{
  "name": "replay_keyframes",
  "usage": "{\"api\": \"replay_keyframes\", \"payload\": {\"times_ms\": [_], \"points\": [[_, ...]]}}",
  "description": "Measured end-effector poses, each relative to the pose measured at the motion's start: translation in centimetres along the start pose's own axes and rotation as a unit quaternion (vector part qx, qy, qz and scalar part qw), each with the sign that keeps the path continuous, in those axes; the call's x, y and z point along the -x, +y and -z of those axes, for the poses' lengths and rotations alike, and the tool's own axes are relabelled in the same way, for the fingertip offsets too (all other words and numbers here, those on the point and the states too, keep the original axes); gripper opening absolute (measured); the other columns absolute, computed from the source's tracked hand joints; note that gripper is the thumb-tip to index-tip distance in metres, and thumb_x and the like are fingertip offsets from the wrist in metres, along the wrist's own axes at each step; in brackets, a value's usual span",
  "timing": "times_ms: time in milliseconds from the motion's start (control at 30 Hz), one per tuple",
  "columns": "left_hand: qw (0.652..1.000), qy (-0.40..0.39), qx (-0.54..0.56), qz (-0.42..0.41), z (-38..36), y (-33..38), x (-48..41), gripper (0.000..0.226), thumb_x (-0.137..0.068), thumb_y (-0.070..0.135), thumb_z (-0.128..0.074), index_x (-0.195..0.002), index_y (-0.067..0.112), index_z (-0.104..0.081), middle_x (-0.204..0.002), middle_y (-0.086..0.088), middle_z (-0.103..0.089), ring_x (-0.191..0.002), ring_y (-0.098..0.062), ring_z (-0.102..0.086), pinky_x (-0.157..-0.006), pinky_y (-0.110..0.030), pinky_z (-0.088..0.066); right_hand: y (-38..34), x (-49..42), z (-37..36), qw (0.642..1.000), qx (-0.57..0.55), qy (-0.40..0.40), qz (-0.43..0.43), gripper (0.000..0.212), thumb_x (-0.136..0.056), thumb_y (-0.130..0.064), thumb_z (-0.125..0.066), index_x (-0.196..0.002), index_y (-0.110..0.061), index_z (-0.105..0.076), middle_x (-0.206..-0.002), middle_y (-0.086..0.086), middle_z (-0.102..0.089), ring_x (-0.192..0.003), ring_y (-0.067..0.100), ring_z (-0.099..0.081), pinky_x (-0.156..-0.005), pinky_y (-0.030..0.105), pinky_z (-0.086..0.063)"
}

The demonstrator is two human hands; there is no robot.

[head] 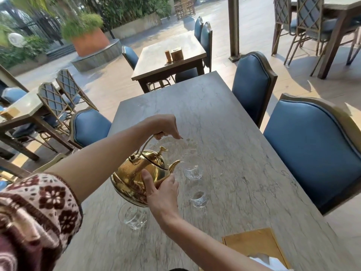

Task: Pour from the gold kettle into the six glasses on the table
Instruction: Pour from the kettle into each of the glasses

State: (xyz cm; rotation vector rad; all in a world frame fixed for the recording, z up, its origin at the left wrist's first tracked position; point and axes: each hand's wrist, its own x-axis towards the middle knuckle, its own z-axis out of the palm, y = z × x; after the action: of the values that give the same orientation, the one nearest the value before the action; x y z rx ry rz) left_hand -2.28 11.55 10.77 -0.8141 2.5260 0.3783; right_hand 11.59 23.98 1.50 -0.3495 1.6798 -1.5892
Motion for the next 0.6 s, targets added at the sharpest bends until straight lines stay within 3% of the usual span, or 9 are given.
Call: {"api": "replay_keyframes", "payload": {"times_ms": [133,300,600], "points": [[1.0,0.004,-0.014,-0.003,-0.02,0.03,-0.07,0.023,-0.086,0.022,-0.068,-0.1,0.004,-0.064,-0.056,-0.005,-0.04,-0.041,-0.014,-0.036,-0.036,-0.02,-0.036,0.11,-0.12,-0.07,1.0,-0.01,0.003,0.004,0.121,-0.076,-0.078,-0.05,-0.16,-0.003,-0.005,-0.166,0.016,-0.015,-0.156,0.032,-0.011,-0.128,0.049,-0.014],[1.0,0.002,-0.017,-0.009,-0.09,-0.28,-0.04,0.016,-0.086,0.019,-0.068,-0.089,0.009,-0.057,-0.053,-0.005,-0.038,-0.039,-0.015,-0.035,-0.033,-0.016,-0.035,0.28,-0.01,-0.4,1.0,-0.011,0.015,0.0,0.114,-0.077,-0.079,-0.052,-0.157,-0.005,-0.017,-0.162,0.015,-0.023,-0.153,0.031,-0.019,-0.125,0.052,-0.021],[1.0,0.0,-0.015,-0.003,0.2,-0.46,0.32,0.016,-0.086,0.018,-0.067,-0.091,0.008,-0.055,-0.052,-0.004,-0.036,-0.039,-0.015,-0.033,-0.034,-0.018,-0.034,-0.01,0.35,-0.46,0.999,-0.036,0.005,0.019,0.112,-0.084,-0.072,-0.052,-0.16,-0.004,-0.007,-0.167,0.013,-0.016,-0.157,0.029,-0.008,-0.128,0.047,-0.011]]}}
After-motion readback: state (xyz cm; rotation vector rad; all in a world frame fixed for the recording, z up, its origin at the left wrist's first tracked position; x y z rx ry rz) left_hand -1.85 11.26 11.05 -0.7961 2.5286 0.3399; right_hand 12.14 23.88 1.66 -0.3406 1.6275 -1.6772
